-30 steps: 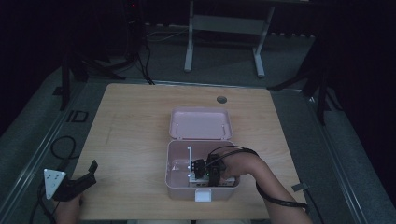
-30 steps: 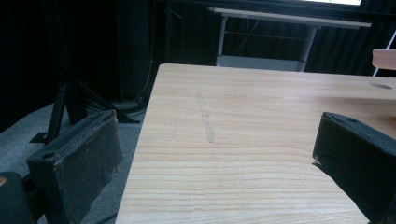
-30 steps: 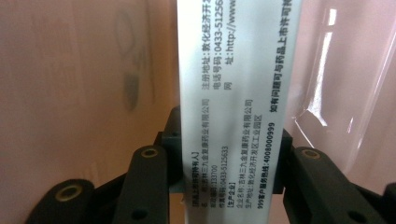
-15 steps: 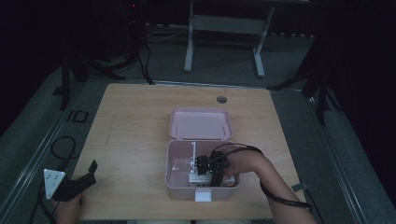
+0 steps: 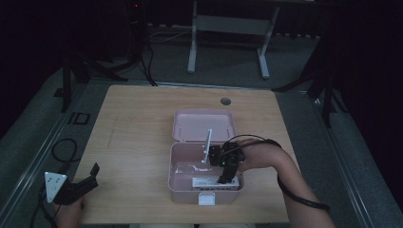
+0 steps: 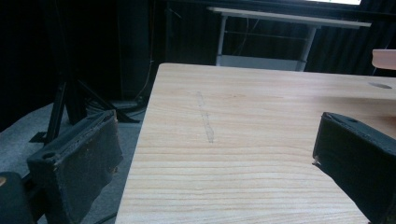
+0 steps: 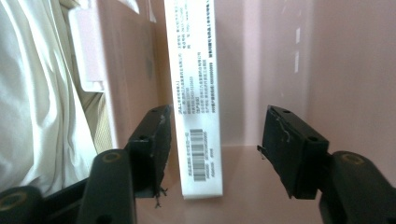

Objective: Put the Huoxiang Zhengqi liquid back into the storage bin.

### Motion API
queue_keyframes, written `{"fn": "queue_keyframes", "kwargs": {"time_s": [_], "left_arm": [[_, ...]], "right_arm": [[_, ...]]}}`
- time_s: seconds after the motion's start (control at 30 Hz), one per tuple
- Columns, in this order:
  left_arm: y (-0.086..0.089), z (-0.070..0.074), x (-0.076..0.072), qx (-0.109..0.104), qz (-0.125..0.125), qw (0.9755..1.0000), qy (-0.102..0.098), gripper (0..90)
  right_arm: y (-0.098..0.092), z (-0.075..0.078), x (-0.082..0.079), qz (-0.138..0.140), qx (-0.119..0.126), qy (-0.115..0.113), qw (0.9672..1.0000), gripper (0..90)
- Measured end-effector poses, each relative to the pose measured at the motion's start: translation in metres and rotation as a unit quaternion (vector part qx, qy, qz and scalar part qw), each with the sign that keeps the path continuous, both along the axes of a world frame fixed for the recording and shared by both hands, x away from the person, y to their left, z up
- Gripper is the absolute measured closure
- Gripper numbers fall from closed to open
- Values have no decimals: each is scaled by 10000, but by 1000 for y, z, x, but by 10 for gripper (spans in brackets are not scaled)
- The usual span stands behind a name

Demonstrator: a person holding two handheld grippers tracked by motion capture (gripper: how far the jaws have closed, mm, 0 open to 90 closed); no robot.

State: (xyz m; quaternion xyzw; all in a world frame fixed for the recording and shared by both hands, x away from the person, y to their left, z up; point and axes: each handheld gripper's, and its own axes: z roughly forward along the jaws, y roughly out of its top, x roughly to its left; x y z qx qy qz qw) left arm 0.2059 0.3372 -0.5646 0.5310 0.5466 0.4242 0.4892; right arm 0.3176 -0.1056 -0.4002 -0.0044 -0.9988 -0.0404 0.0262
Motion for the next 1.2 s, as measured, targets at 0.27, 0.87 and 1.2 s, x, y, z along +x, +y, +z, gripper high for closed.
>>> {"fn": "queue_keyframes", "kwargs": {"time_s": [0.27, 0.87, 1.2], "left_arm": [[0, 0, 0, 4, -1, 10000, 1, 11], [0, 0, 0, -9, -6, 10000, -2, 11], [0, 0, 0, -17, -12, 10000, -5, 12]], "right_arm": [[-20, 25, 8, -291, 715, -294, 9966, 244], [-98, 40, 36, -1534, 1857, -1122, 9641, 113], [-146, 13, 49, -2167, 2140, -1634, 9384, 114]]}}
